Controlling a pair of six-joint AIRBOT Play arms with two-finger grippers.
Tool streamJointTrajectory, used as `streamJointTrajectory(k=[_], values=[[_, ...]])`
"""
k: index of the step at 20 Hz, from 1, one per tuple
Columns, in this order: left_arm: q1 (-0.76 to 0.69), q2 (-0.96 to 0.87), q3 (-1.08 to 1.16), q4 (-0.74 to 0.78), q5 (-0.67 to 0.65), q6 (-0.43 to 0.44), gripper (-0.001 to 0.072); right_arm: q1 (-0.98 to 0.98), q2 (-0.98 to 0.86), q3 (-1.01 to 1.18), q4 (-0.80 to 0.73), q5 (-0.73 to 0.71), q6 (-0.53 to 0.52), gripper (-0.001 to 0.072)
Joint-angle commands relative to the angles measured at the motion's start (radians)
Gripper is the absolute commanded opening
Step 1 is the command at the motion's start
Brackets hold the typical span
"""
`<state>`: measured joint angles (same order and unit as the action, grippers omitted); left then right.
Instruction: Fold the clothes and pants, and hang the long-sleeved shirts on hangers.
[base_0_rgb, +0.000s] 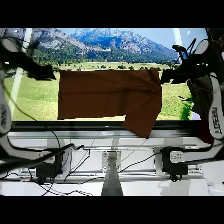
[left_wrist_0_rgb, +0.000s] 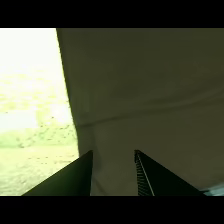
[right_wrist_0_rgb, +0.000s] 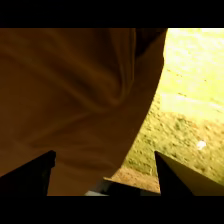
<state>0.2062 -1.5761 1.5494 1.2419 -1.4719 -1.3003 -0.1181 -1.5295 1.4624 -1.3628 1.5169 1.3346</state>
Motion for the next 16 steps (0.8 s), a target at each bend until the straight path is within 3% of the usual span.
streamJointTrajectory(k=[1,2,6,9,13,14,16], values=[[0.087,0.222,-0.033,-0.014,0.004,0.09,0.0281,-0.027,0.158,-0.14,-0.052,0.005,-0.022,0.0683],[0.121,0.307,-0.084,-0.017,0.03,0.112,0.0219,-0.043,0.212,-0.226,-0.052,0.004,-0.033,0.0683],[0.241,0.568,-0.362,-0.016,0.097,0.115,0.0212,-0.067,0.396,-0.604,0.01,-0.039,-0.019,0.0683],[0.283,0.639,-0.531,-0.016,0.1,0.135,0.0372,-0.067,0.428,-0.814,0.127,-0.153,-0.014,0.0683],[0.307,0.639,-0.706,-0.017,0.129,0.156,0.0372,-0.067,0.427,-0.978,0.249,-0.323,-0.014,0.0681],[0.307,0.639,-0.739,-0.016,0.138,0.156,0.0372,-0.067,0.427,-0.993,0.28,-0.355,-0.014,0.0656],[0.307,0.637,-0.802,-0.016,0.175,0.156,0.0372,-0.067,0.427,-1.002,0.325,-0.432,-0.014,0.0478]])
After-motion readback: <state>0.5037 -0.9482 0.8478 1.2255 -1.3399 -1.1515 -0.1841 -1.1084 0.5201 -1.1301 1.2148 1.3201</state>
